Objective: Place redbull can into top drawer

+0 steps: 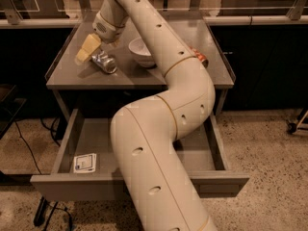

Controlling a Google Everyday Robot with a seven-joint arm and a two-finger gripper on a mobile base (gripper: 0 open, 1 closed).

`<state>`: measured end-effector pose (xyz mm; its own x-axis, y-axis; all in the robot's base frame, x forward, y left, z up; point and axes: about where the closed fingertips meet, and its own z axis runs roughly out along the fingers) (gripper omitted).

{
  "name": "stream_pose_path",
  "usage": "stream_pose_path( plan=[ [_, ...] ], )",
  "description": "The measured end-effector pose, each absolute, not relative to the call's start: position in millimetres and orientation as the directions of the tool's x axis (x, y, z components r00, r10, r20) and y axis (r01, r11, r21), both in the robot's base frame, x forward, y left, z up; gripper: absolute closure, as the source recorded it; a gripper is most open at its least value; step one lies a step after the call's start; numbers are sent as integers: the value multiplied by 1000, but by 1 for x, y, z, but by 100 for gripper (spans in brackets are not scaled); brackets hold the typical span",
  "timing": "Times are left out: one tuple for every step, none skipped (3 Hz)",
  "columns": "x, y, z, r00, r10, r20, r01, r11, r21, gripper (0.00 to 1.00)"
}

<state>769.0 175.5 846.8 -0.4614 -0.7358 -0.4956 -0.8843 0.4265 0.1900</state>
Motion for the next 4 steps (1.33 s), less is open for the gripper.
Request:
stream_pose_path(
  plan=[
    [769, 175, 847, -461, -736, -496, -884, 427, 190, 19],
    [769, 176, 847, -461, -736, -496, -884, 427, 190, 42],
    [769, 176, 847, -461, -736, -496, -884, 427, 190, 73],
    [769, 176, 847, -461, -736, -496, -884, 427, 190, 97]
  ],
)
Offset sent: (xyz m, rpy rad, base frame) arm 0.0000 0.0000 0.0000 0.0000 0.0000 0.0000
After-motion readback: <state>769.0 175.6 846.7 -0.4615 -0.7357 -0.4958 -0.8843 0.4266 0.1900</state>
